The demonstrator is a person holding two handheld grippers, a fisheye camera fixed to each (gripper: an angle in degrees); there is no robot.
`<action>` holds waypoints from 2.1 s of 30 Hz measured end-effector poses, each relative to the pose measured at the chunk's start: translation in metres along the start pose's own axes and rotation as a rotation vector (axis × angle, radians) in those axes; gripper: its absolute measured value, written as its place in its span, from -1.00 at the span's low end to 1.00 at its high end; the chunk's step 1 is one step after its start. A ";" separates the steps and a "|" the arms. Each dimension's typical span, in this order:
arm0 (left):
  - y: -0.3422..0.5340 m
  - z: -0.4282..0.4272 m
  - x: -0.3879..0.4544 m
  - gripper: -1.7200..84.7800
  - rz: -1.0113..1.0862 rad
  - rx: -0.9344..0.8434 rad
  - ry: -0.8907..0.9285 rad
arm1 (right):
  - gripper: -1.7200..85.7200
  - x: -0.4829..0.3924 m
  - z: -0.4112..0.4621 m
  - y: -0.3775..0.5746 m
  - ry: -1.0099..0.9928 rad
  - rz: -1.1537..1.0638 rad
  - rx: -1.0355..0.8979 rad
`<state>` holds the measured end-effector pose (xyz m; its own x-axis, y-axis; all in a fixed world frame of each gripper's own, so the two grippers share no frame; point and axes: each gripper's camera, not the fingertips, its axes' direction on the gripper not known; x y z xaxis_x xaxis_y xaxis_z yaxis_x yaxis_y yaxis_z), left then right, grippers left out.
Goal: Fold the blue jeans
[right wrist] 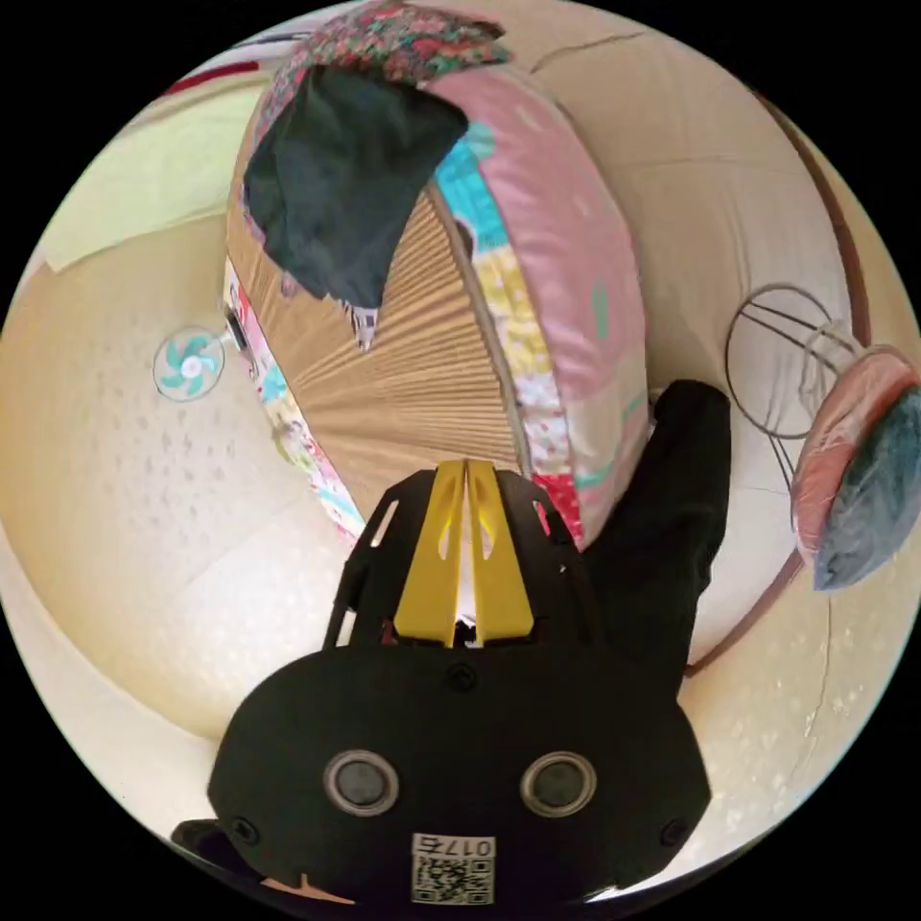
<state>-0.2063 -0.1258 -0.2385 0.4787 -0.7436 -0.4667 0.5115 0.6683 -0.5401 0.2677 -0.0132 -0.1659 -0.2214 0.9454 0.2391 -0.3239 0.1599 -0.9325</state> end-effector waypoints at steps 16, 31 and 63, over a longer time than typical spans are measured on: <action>-0.071 -0.034 -0.124 -0.94 -0.067 0.178 0.295 | -0.91 -0.312 0.069 0.451 0.449 -1.839 -0.083; 0.046 -0.068 0.158 -0.98 0.790 -0.243 0.864 | -0.80 -0.150 0.222 0.368 -0.486 -0.269 -1.297; -0.017 0.058 0.107 -0.35 0.038 -1.106 1.420 | -0.95 -0.431 -0.173 0.580 -1.690 -1.277 -1.386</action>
<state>-0.1229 -0.2157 -0.2386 -0.7401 -0.5749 -0.3489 -0.4330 0.8043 -0.4069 0.3346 -0.2791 -0.8572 -0.8753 -0.4502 -0.1765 -0.4836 0.8158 0.3172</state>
